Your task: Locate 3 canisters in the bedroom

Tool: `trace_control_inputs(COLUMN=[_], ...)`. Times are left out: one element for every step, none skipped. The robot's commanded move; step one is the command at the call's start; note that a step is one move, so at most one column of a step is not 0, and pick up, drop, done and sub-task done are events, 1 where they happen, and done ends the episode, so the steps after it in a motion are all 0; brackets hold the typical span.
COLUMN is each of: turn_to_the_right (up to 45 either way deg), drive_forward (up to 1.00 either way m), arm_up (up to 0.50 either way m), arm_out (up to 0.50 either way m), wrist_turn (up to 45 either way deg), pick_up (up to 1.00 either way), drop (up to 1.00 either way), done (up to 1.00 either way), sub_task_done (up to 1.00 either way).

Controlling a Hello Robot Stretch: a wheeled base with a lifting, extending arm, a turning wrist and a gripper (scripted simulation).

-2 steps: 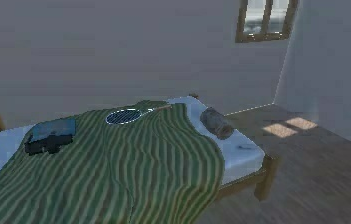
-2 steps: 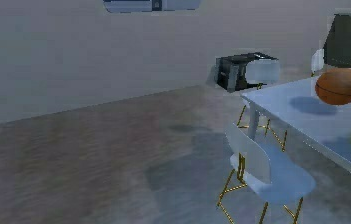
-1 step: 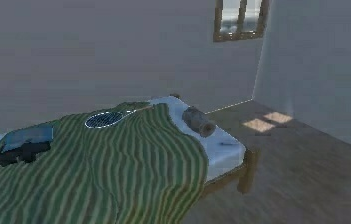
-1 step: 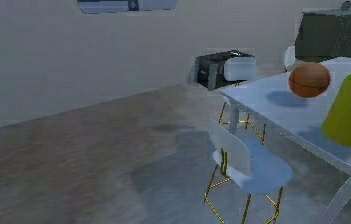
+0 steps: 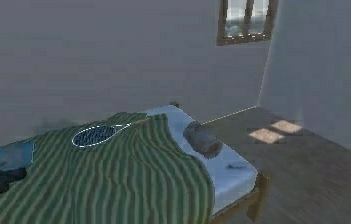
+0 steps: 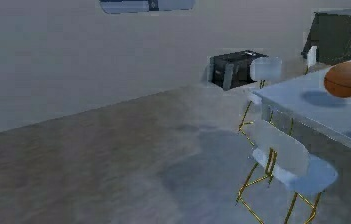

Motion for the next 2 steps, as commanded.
trace_control_inputs(turn_to_the_right=[9.0, 0.0], drive_forward=[0.0, 0.0], arm_up=[0.0, 0.0], arm_out=[0.0, 0.0], wrist_turn=[0.0, 0.0], pick_up=[0.0, 0.0], drop=[0.0, 0.0], done=[0.0, 1.0], sub_task_done=[0.0, 0.0])
